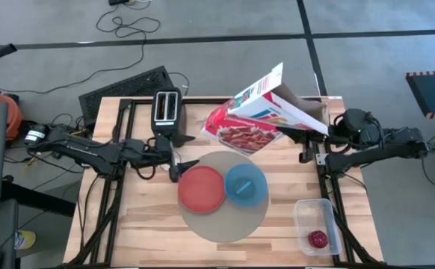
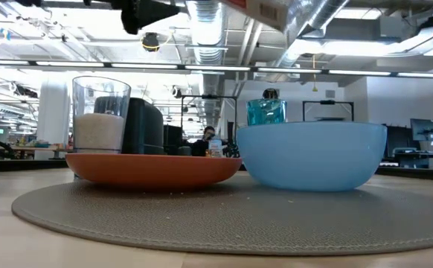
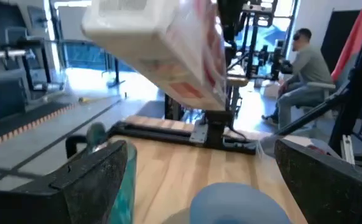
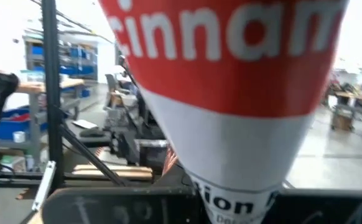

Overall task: Arrange a breakfast setting
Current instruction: Pour the cereal from the cereal box into the bowl

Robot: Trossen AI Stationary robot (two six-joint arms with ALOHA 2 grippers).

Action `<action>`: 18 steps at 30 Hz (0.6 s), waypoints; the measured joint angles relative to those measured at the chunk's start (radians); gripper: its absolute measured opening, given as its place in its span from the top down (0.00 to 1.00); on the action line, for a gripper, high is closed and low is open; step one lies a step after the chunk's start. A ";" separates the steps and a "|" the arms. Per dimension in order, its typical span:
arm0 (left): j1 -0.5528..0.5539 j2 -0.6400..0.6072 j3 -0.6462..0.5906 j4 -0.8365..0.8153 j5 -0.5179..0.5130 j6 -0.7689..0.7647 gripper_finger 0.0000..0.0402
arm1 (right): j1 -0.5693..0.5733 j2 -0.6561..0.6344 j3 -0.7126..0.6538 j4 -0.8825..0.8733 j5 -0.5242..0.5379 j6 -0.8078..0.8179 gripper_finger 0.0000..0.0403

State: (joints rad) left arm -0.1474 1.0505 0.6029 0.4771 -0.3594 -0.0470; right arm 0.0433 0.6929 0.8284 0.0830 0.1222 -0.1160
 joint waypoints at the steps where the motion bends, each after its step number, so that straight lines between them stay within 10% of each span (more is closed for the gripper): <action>1: 0.004 0.022 0.000 0.038 0.006 0.007 0.02 | 0.000 0.010 0.000 0.018 -0.011 -0.001 0.94; 18: 0.039 0.307 0.113 0.419 0.140 0.058 0.02 | 0.000 0.181 0.000 0.247 -0.141 0.003 0.94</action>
State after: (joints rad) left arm -0.1081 1.3574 0.7160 0.8965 -0.2198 0.0108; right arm 0.0433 0.8735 0.8280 0.3299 -0.0190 -0.1134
